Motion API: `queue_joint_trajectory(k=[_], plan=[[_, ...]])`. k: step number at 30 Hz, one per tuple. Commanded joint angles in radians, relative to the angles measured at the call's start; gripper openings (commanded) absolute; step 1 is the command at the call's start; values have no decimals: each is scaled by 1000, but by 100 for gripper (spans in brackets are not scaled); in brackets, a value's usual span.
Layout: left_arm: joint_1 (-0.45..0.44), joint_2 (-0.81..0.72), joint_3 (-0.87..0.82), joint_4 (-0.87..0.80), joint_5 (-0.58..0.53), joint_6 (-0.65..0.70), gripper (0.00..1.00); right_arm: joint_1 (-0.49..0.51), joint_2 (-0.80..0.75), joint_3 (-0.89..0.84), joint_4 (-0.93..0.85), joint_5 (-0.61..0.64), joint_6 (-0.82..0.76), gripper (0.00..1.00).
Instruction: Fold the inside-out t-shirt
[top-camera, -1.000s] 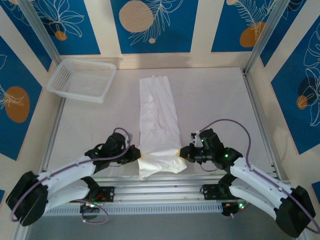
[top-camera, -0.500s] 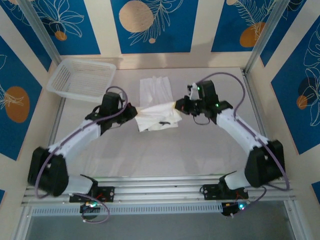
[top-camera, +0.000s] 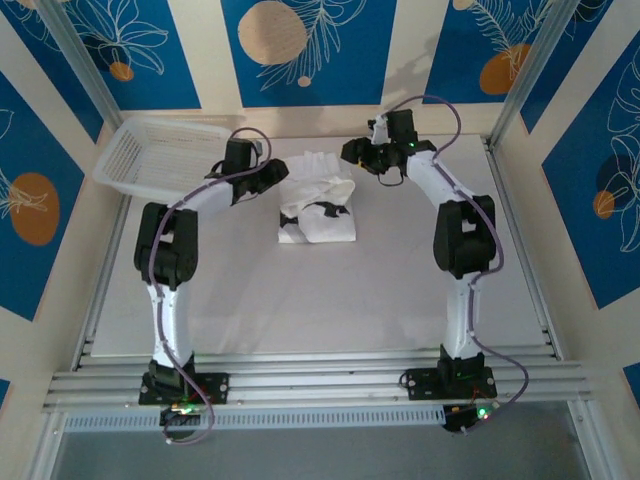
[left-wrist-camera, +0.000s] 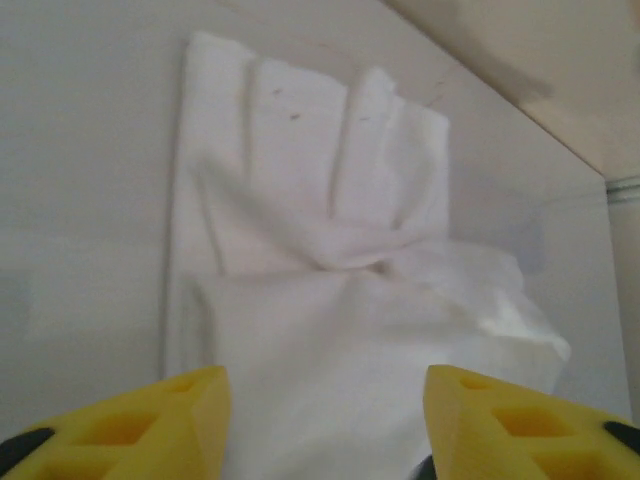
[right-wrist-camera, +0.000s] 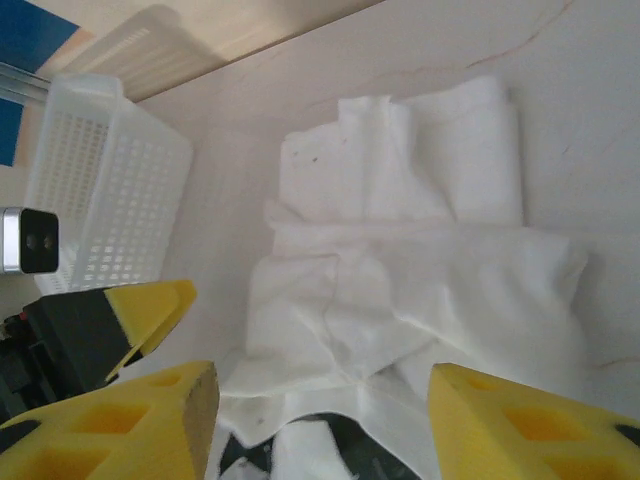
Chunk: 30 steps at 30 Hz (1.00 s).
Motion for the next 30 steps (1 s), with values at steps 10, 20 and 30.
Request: queue_joint_trajectory(k=[10, 20, 30], plan=[[-66, -345, -478, 2, -1, 74, 54, 6, -414, -720, 114, 0, 13, 60], [-126, -193, -483, 63, 36, 38, 21, 67, -234, -751, 241, -66, 102, 39], [-164, -391, -824, 148, 129, 2, 0, 79, -518, -1085, 264, -33, 148, 0]])
